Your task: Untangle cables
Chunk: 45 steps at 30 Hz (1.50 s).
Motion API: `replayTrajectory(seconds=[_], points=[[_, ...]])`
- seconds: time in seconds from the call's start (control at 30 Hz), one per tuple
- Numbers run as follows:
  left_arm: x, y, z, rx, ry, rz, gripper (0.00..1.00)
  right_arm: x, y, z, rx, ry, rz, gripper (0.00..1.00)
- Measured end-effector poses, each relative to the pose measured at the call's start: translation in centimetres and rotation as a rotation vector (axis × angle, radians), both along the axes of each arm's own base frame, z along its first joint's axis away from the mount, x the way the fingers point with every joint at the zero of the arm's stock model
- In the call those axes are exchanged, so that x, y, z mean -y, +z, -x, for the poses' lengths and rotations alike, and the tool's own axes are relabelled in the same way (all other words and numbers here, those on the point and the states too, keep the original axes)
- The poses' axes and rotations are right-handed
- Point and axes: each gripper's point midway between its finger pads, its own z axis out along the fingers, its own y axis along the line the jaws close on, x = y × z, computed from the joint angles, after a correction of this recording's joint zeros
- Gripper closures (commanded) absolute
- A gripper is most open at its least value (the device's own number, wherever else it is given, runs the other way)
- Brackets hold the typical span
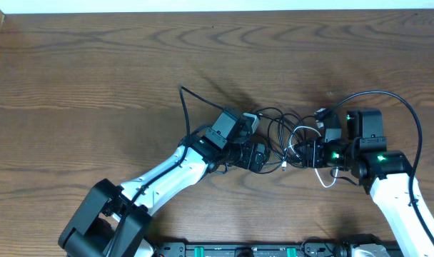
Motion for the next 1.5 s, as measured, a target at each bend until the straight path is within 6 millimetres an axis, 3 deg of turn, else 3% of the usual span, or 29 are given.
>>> replayTrajectory(seconds=[0.17, 0.3, 0.4, 0.5, 0.57, 0.63, 0.77, 0.83, 1.0, 1.33, 1.5], points=[[0.0, 0.0, 0.0, 0.001, 0.001, -0.001, 0.11, -0.6, 2.6, -3.4, 0.128, -0.068, -0.085, 0.99], [0.0, 0.0, 0.0, 0.001, 0.001, -0.002, 0.11, -2.9, 7.8, -5.8, 0.346, 0.019, -0.255, 0.99], [-0.1, 0.0, 0.0, 0.001, 0.002, -0.003, 0.11, -5.3, 12.8, -5.0, 0.537, 0.216, -0.404, 0.99], [-0.1, -0.1, 0.0, -0.001, 0.002, -0.006, 0.11, -6.5, 14.7, -2.8, 0.569, 0.362, -0.493, 0.99], [-0.1, -0.1, 0.0, -0.002, 0.003, -0.008, 0.11, -6.6, 13.5, -2.2, 0.488, 0.355, -0.498, 0.99], [-0.3, -0.2, -0.1, 0.005, 0.010, -0.018, 0.11, -5.8, 10.8, -2.6, 0.354, 0.248, -0.439, 0.99], [-0.8, -0.4, -0.7, 0.028, 0.034, -0.047, 0.11, -1.1, 3.3, -3.7, 0.099, -0.110, -0.155, 0.99], [-1.0, -0.5, -0.9, 0.037, 0.043, -0.057, 0.11, 0.6, 1.9, -4.0, 0.077, -0.198, -0.066, 0.99], [-1.1, -0.5, -1.1, 0.045, 0.051, -0.067, 0.11, 2.6, 1.2, -4.9, 0.097, -0.289, 0.028, 0.99], [-1.2, -0.5, -1.2, 0.050, 0.054, -0.072, 0.11, 3.4, 1.1, -5.2, 0.105, -0.327, 0.062, 0.99], [-1.2, -0.5, -1.2, 0.050, 0.055, -0.072, 0.11, 4.1, 1.8, -6.4, 0.152, -0.381, 0.068, 0.99]])
